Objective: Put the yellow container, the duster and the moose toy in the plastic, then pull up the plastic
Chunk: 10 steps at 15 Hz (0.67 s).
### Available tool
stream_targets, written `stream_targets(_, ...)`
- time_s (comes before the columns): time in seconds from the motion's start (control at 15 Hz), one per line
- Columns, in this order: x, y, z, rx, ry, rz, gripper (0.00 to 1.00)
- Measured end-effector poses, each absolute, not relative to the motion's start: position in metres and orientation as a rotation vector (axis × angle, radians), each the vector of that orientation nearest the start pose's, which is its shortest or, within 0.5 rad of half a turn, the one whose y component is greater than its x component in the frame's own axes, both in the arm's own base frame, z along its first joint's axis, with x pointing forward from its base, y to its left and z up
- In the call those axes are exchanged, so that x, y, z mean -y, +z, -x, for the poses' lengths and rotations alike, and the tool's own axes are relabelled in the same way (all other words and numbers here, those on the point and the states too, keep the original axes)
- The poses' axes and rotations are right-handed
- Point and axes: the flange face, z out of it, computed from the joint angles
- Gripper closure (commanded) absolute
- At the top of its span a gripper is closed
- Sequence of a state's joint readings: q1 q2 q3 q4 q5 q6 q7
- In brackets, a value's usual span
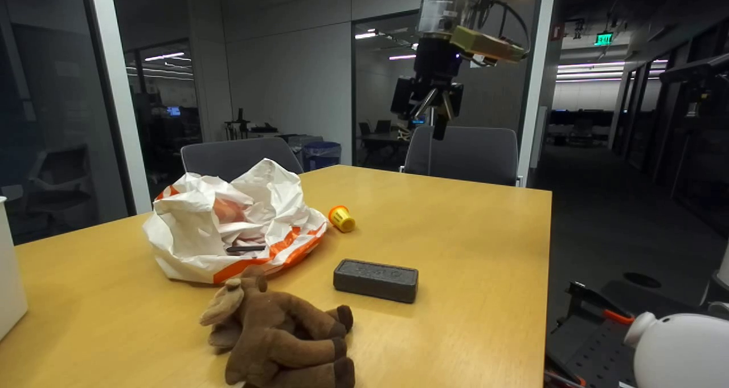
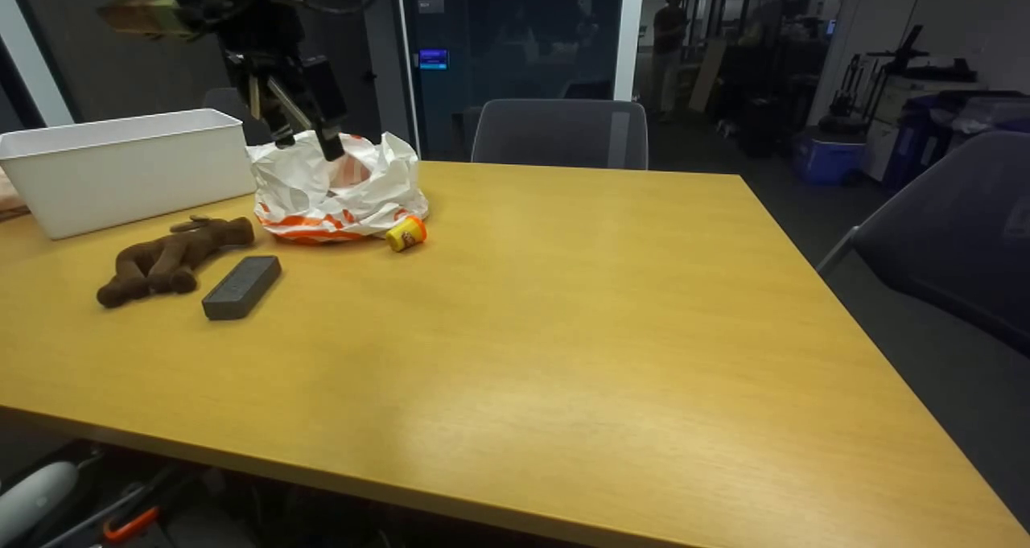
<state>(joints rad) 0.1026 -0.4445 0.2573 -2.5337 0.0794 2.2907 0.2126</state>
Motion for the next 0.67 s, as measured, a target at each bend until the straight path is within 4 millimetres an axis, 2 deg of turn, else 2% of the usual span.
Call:
stream_targets(0.4, -0.183, 0.403, -0.448, 0.391, -0.205, 3.053, 0.0)
stream_targets(0.67, -0.184, 0.373, -0.48, 0.451, -0.173, 3.048, 0.0)
